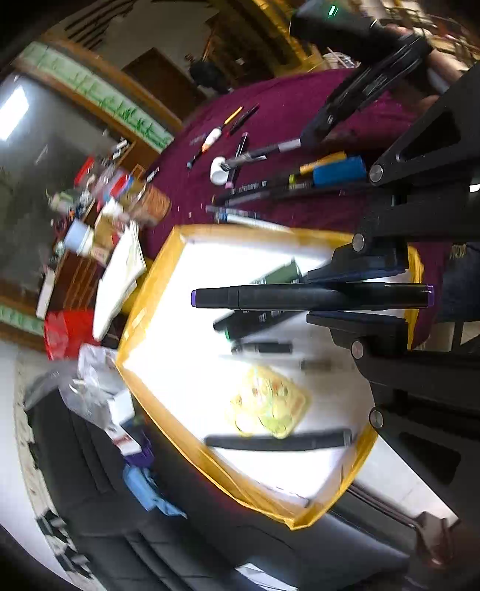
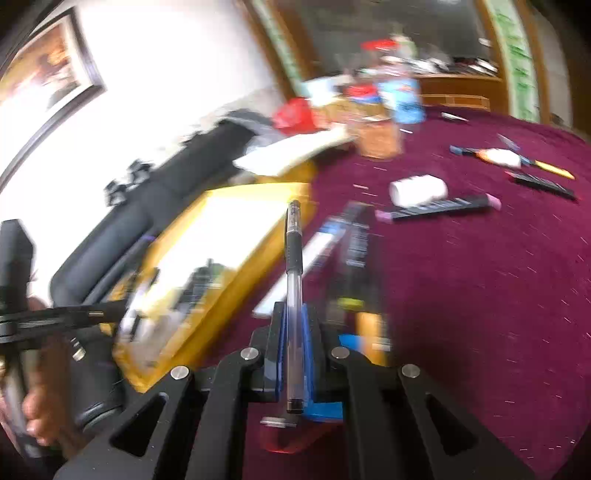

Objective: Organize rigid objects
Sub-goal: 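Carry both pens over the tray and open both tools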

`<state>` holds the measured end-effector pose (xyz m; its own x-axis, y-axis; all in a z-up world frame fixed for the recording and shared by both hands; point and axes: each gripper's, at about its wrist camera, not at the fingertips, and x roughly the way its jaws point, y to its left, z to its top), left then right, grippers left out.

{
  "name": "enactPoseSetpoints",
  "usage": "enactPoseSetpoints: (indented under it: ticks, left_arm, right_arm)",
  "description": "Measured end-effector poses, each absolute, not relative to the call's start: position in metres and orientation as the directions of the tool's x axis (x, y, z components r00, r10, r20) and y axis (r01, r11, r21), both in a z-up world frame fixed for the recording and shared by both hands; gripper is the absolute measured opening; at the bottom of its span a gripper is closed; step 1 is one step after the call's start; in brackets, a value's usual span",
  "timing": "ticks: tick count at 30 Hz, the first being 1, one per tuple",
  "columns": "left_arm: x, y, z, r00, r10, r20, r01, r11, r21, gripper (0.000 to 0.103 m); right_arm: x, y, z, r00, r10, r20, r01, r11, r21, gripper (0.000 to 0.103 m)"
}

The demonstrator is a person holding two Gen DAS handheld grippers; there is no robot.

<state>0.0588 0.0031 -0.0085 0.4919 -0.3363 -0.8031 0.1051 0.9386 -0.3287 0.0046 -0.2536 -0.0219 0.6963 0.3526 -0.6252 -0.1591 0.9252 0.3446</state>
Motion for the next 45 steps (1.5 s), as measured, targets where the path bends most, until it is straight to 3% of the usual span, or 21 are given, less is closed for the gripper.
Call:
enactPoseSetpoints:
  ticks: [8, 31, 34, 36, 37, 40, 45]
  left_arm:
    - [0.076, 0.009, -0.033, 0.446, -0.334, -0.830, 0.063, 0.937, -0.343, 0.014]
    - [0.102, 0.005, -0.063, 0.392, -0.310, -0.866, 0.024, 0.945, -0.328, 0.014]
    - [0.100, 0.007, -0.063, 0.389, -0.330, -0.860, 0.025, 0.937, -0.349, 0.016]
    - [0.097, 0.009, -0.060, 0.393, -0.353, -0.849, 0.035, 0.928, -0.370, 0.024]
    - [0.094, 0.008, -0.057, 0.398, -0.361, -0.843, 0.041, 0.926, -0.376, 0.033]
    - [0.079, 0.005, -0.039, 0.470, -0.329, -0.819, 0.055, 0.937, -0.345, 0.057]
    - [0.047, -0.021, -0.003, 0.568, -0.331, -0.753, 0.158, 0.942, -0.295, 0.066]
  right_arm:
    - [0.033, -0.177, -0.014, 0.626, 0.453, -0.634, -0.300, 0.891, 0.341, 0.008]
    - [0.102, -0.120, -0.054, 0.513, 0.330, -0.792, -0.314, 0.931, 0.185, 0.008]
    - [0.100, -0.122, -0.053, 0.508, 0.342, -0.790, -0.339, 0.923, 0.182, 0.016]
    - [0.093, -0.132, -0.046, 0.527, 0.366, -0.767, -0.336, 0.919, 0.207, 0.028]
    - [0.088, -0.140, -0.042, 0.538, 0.382, -0.751, -0.328, 0.916, 0.231, 0.033]
    - [0.062, -0.169, -0.021, 0.589, 0.446, -0.674, -0.328, 0.894, 0.305, 0.034]
    - [0.018, -0.227, -0.006, 0.665, 0.423, -0.616, -0.264, 0.904, 0.335, 0.034]
